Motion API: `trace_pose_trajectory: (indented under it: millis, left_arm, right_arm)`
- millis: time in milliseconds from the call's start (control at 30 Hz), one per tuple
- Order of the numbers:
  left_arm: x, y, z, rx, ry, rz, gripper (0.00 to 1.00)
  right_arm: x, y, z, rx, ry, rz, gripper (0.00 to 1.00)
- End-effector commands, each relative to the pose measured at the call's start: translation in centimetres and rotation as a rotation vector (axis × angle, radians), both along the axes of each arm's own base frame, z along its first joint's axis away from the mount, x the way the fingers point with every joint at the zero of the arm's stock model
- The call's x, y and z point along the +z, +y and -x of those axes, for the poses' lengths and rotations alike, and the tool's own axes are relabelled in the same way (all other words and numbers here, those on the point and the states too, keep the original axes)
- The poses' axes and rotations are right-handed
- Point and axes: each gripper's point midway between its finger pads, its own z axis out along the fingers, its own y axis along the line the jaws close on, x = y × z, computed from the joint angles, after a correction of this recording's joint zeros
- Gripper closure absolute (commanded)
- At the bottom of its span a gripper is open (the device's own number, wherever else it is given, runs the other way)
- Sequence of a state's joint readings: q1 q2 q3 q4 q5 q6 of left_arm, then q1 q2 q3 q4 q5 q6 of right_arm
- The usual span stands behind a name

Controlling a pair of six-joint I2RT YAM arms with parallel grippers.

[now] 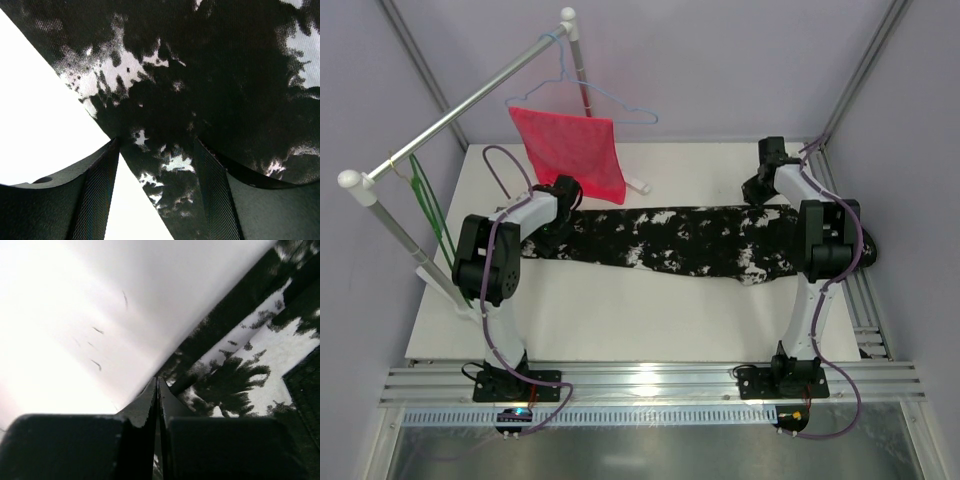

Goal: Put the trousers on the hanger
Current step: Fold the trousers

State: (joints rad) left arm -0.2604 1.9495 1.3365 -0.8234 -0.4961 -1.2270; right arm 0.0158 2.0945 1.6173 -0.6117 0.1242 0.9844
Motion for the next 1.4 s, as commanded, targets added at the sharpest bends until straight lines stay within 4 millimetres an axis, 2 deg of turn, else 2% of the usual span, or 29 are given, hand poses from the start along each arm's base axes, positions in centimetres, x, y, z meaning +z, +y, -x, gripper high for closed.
trace_pose_trajectory:
  millis: [0,133,167,233,267,300,400,500,600,633,700,733,800,833,933,1033,1133,1267,1300,1367]
  left_arm:
    - [-2.6,1.2,2.3,0.022,0.115,-0.047,0.38]
    - [-2.6,1.2,2.2,0.018,0.118,-0.049,0.38]
    - [-2.6,1.1,2.1,0.017,0.117,-0.045,0.37]
    - [-2.6,1.1,2.1,0.004,0.125,-0.045,0.37]
    - [-2.4,1.1,2.1,0.0,0.123,-0.047,0.36]
    - [-2.3,1.1,2.0,-0.006,0.119,-0.049,0.36]
    - [-1.1,1.2,1.4,-0.031,0.089,-0.06,0.34]
    - [0.2,0.7,0.6,-0.07,0.055,-0.056,0.33]
    - [1.7,-0.1,0.2,-0.136,0.034,-0.096,0.32]
    - [2.2,-0.5,-0.1,-0.153,0.023,-0.108,0.3]
    - [3.1,-1.5,-0.4,-0.209,0.01,-0.131,0.3]
    - [3.7,-1.9,-0.9,-0.226,-0.004,-0.13,0.3]
    - [4.5,-2.7,-0.8,-0.265,-0.014,-0.134,0.29]
    - [4.9,-3.0,-0.9,-0.278,-0.027,-0.134,0.29]
    - [5.8,-4.5,-1.1,-0.332,-0.058,-0.101,0.29]
    - [6.3,-6.9,-1.5,-0.425,-0.1,-0.017,0.29]
    - [6.4,-9.8,-1.8,-0.545,-0.134,0.073,0.29]
    - [6.2,-13.6,-1.8,-0.688,-0.154,0.178,0.3]
    - [6.2,-14.2,-1.7,-0.708,-0.159,0.188,0.3]
    - [6.2,-16.0,-1.7,-0.767,-0.177,0.214,0.29]
  right_arm:
    - [4.7,-0.9,-2.5,-0.045,-0.189,0.022,0.96]
    - [3.9,-0.2,-2.9,0.0,-0.149,0.006,0.96]
    - [2.9,0.1,-1.9,0.013,-0.088,-0.007,0.96]
    - [3.1,0.4,-1.8,0.051,-0.066,-0.012,0.96]
    - [2.9,0.5,-1.1,0.071,-0.034,-0.012,0.88]
    - [3.5,-0.5,-1.1,0.073,-0.029,-0.019,0.84]
    - [4.0,-1.0,1.4,0.153,0.045,0.003,0.72]
    - [4.4,-1.7,3.8,0.222,0.092,0.033,0.65]
    - [3.6,-2.9,6.9,0.218,0.183,0.045,0.61]
    - [4.0,-3.4,7.6,0.209,0.187,0.051,0.59]
    - [3.3,-4.5,9.8,0.185,0.234,0.065,0.58]
    - [4.1,-4.9,10.5,0.172,0.222,0.078,0.58]
    - [3.7,-5.6,12.2,0.157,0.242,0.072,0.58]
    - [4.8,-5.7,12.4,0.151,0.212,0.087,0.58]
    - [5.3,-5.8,13.7,0.155,0.219,0.093,0.58]
    - [4.7,-4.8,14.9,0.172,0.225,0.049,0.58]
    - [3.8,-3.7,14.6,0.218,0.168,0.022,0.58]
    - [3.3,-1.7,11.0,0.302,0.045,-0.018,0.57]
    - [2.3,-1.1,10.4,0.32,0.049,-0.038,0.57]
    - [1.7,0.1,8.5,0.372,-0.013,-0.06,0.57]
